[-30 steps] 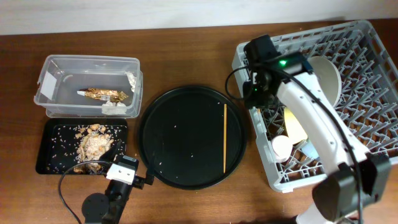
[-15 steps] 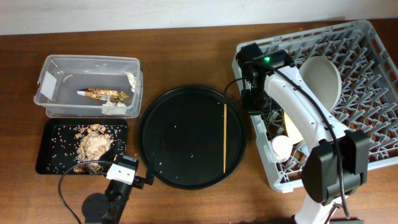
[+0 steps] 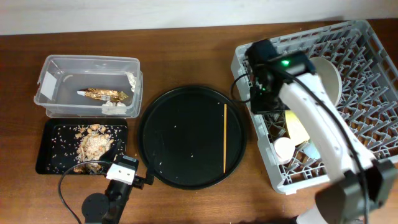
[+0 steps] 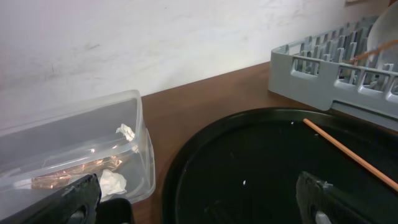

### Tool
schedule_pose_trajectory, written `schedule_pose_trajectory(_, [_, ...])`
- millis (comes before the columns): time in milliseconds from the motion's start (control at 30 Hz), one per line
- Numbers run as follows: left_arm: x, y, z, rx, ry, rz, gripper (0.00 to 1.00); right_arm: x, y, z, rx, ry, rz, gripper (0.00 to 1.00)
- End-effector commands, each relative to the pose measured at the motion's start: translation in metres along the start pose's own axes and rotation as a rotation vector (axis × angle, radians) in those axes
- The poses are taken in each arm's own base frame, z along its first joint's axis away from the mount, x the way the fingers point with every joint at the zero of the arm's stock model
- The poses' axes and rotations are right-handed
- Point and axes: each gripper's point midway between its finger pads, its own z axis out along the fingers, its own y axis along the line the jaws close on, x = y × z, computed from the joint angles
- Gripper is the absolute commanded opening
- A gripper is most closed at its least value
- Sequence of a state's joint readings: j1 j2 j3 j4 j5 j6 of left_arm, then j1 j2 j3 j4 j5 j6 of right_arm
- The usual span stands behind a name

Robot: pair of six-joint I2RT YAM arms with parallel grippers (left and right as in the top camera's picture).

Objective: Sort waste into correct bins and load items into the dishwasher rack

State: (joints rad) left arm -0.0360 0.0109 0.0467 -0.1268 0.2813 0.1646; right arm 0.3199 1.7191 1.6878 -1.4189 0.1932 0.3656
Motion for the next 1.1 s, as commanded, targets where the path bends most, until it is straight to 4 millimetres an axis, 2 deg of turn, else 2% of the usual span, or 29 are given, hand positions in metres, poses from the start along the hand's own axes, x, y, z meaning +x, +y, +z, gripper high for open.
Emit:
schedule_pose_trajectory(0, [0.002, -0.001, 0.000, 0.005, -0.001, 0.009, 0.99, -0.002, -0.024, -0.022, 0.088, -0.072, 0.015, 0.04])
schedule_pose_trajectory(100, [0.002, -0.001, 0.000, 0.005, -0.001, 0.009, 0.99, 0.005, -0.025, -0.024, 0.090, -0.043, -0.047, 0.04])
schedule_pose_trajectory(267, [0.002, -0.001, 0.000, 0.005, -0.001, 0.009, 0.99, 0.016, -0.007, -0.023, -0.021, 0.005, -0.251, 0.04])
schedule_pose_trajectory(400, [0.002, -0.001, 0.000, 0.005, -0.001, 0.009, 0.99, 0.018, -0.015, -0.023, 0.022, 0.018, -0.234, 0.04])
schedule_pose_trajectory(500, [0.002, -0.001, 0.000, 0.005, -0.001, 0.009, 0.99, 0.036, -0.024, -0.024, 0.054, 0.090, -0.190, 0.04])
schedule_pose_trajectory(533, [0.002, -0.001, 0.000, 0.005, -0.001, 0.009, 1.00, 0.041, -0.021, -0.025, 0.035, 0.113, -0.192, 0.04])
schedule_pose_trajectory(600, [0.002, -0.001, 0.000, 0.005, -0.001, 0.009, 0.99, 0.047, 0.006, -0.026, -0.126, 0.142, -0.181, 0.04])
schedule_pose_trajectory(667, [0.002, -0.001, 0.000, 0.005, -0.001, 0.009, 0.99, 0.042, 0.017, -0.027, -0.181, 0.122, -0.175, 0.04])
schedule_pose_trajectory(833, [0.002, -0.001, 0.000, 0.005, -0.001, 0.009, 0.99, 0.019, 0.019, -0.035, -0.186, 0.017, -0.205, 0.04])
schedule_pose_trajectory(933, [0.002, -0.001, 0.000, 0.005, -0.001, 0.009, 0.99, 0.002, 0.014, -0.042, -0.150, -0.057, -0.199, 0.04])
schedule_pose_trajectory(1067, [0.002, -0.001, 0.000, 0.005, -0.001, 0.009, 0.99, -0.010, -0.002, -0.040, -0.085, -0.101, -0.222, 0.04])
